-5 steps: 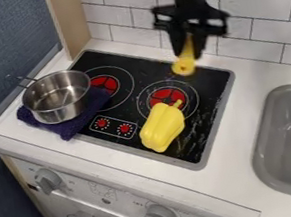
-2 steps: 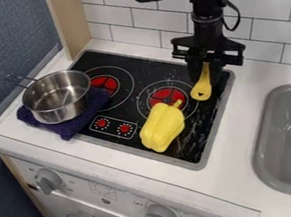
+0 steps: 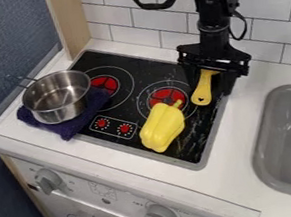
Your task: Move the yellow fork to the right top corner of the burner
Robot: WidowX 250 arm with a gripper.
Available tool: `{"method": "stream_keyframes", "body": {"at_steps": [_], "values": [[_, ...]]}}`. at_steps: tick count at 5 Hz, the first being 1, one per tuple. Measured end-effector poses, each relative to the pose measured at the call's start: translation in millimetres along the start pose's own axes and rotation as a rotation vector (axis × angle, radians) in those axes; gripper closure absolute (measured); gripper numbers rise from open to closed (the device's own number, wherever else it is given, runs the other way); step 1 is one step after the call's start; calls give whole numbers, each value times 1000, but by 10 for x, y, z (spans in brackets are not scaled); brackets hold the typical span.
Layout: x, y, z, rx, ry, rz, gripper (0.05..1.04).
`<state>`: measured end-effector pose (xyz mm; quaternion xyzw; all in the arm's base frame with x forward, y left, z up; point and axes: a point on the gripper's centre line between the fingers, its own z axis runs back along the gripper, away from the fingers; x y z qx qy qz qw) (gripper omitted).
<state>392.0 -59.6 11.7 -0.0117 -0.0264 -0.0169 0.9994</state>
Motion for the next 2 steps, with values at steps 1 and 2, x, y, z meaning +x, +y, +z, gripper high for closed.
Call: {"method": "stream_keyframes", "body": {"at_steps": [1,2], "values": [[-48,-14,68,-8,4,-29,76],[-58,-49,636,-35,-124,-53,81]]}}
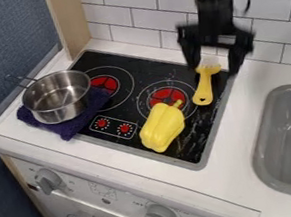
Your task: Move the yellow fork to the right top corner of the burner
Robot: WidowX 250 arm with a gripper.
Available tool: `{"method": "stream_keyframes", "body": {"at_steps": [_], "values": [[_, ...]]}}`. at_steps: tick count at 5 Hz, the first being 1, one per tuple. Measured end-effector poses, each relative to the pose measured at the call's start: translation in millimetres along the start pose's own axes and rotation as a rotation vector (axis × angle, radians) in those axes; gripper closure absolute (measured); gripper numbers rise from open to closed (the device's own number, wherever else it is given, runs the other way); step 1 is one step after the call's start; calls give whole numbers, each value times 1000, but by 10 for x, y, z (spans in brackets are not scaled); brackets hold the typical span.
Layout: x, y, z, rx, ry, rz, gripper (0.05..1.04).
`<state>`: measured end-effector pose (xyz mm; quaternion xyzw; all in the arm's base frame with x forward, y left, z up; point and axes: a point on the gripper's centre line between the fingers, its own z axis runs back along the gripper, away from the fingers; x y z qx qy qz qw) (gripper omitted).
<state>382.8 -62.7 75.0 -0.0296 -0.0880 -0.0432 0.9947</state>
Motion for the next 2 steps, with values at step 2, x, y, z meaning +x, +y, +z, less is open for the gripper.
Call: {"method": "stream_keyframes", "body": {"at_steps": [2], "values": [[-194,117,305,-1,-22,-35,83]]}}
